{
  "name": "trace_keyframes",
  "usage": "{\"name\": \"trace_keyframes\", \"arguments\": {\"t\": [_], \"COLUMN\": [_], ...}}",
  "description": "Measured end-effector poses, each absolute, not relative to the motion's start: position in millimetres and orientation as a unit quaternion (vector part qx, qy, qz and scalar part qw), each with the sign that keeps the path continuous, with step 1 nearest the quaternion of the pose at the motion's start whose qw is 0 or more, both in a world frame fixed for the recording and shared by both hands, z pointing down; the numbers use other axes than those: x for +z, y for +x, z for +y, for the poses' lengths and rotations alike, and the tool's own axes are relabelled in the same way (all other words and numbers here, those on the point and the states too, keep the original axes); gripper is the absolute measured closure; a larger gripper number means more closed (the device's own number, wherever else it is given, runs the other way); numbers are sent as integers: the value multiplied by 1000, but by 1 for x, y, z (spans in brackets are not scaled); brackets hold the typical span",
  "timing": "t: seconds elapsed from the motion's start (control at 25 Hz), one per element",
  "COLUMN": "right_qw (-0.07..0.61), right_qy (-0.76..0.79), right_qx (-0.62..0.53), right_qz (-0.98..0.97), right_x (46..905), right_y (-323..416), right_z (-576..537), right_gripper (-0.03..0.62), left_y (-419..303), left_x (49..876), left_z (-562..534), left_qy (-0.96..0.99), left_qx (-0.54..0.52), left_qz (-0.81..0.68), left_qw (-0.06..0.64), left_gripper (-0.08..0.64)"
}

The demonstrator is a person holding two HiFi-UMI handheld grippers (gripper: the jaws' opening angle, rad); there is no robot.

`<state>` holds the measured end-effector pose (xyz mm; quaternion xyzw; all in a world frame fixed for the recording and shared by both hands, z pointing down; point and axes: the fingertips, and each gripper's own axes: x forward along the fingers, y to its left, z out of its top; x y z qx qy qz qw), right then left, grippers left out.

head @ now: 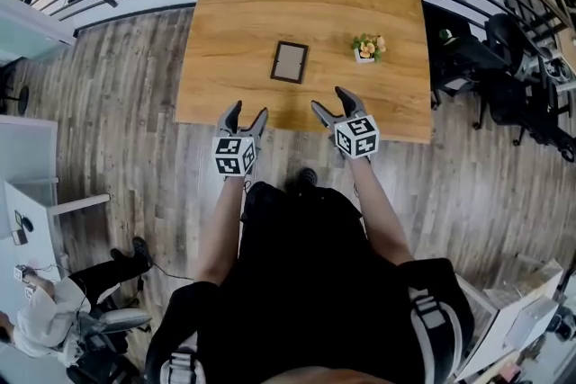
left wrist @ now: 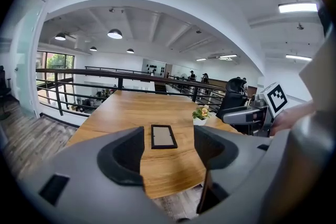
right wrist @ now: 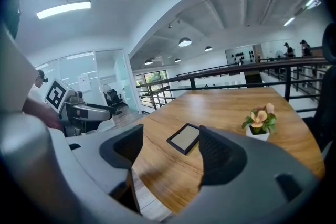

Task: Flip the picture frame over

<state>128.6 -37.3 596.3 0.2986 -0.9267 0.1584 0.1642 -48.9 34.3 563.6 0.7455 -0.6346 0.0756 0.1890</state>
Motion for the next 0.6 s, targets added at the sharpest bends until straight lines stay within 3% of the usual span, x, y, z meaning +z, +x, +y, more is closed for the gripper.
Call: {"name": "trace_keyframes", "arguments": {"t": [0.6], "right_qw": [173], "right_qy": [312], "right_qx": [174], "right_qz": [-918], "right_x": [605], "right_y": [102], "right_z": [-69], "right_gripper": [262], "left_y": [-79], "left_x": [573], "left_z": [-11], "left_qy": [754], "left_qx": [74], "left_qz": [-621], "left_qw": [201], "left_gripper": [241]}}
